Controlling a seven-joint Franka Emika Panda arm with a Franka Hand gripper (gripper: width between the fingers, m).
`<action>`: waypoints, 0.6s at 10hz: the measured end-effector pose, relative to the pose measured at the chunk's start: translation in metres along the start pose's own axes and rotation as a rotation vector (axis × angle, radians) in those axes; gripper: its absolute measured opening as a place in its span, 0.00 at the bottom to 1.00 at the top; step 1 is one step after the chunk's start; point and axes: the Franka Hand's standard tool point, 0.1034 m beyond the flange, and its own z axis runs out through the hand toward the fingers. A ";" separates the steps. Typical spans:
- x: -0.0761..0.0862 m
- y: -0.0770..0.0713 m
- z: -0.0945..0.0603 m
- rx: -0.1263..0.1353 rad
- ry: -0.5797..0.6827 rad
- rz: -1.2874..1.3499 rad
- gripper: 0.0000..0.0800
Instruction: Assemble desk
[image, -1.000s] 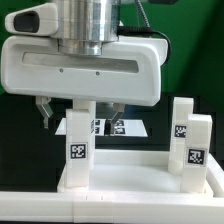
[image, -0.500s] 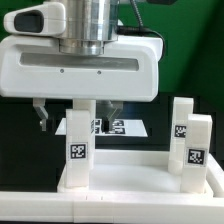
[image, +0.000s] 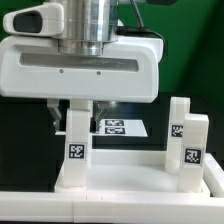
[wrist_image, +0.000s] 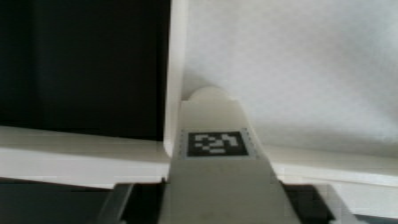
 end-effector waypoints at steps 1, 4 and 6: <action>0.000 0.000 0.000 0.005 0.001 0.061 0.36; 0.000 0.002 0.001 0.045 0.007 0.450 0.36; 0.000 0.003 0.002 0.067 0.005 0.627 0.36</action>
Offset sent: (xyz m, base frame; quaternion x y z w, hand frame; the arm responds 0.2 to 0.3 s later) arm -0.0133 -0.0018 -0.0069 0.0355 -0.0032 0.3150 0.9484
